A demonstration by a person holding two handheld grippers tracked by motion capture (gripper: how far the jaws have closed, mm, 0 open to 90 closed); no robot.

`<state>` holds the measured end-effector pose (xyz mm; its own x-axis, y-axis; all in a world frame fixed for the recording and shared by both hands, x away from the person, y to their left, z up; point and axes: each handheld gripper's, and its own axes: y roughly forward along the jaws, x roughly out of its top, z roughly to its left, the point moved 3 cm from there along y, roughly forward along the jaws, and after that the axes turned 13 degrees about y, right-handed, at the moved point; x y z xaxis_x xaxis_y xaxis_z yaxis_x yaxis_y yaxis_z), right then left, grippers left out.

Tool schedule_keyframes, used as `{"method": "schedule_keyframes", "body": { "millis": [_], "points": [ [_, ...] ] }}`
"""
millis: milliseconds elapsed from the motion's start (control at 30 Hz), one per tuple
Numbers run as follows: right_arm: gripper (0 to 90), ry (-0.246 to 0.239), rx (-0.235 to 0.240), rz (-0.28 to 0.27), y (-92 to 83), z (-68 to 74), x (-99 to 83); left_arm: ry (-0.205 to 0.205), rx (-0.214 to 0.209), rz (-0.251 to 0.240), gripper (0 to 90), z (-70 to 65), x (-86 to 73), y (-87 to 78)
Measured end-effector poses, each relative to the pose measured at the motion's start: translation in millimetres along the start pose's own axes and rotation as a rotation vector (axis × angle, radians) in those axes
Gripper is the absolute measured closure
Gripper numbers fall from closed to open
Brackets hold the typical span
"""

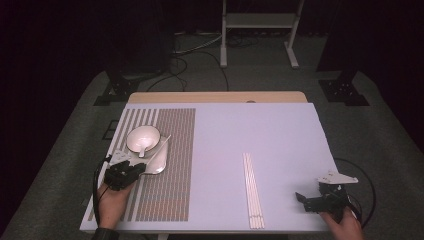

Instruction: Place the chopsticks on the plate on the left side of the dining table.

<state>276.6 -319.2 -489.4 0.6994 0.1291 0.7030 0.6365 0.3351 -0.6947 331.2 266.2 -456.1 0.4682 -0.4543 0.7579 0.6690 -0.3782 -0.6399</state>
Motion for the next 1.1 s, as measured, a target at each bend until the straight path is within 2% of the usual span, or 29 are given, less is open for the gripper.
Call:
{"method": "schedule_keyframes", "body": {
  "millis": [233, 400, 600, 933, 1100],
  "points": [
    [0.0, 0.000, 0.000, 0.000, 0.0, 0.0, 0.0, -0.007, 0.003, 0.003, 83.9, 1.2, -1.2, 0.2],
    [0.0, 0.000, 0.000, 0.000, 0.0, 0.0, 0.0, -0.024, 0.007, -0.032, 82.5, 3.2, -0.1, -4.6],
    [0.0, 0.000, 0.000, 0.000, 0.0, 0.0, 0.0, -0.032, 0.007, -0.050, 80.3, 4.0, 0.4, -8.5],
    [0.0, 0.000, 0.000, 0.000, 0.0, 0.0, 0.0, -0.015, -0.006, -0.064, 73.9, -6.8, 7.7, -13.0],
    [0.0, -0.001, 0.000, 0.000, 0.0, -0.1, 0.0, -0.006, -0.030, -0.064, 69.0, -15.7, 12.2, -12.4]
  ]
}}
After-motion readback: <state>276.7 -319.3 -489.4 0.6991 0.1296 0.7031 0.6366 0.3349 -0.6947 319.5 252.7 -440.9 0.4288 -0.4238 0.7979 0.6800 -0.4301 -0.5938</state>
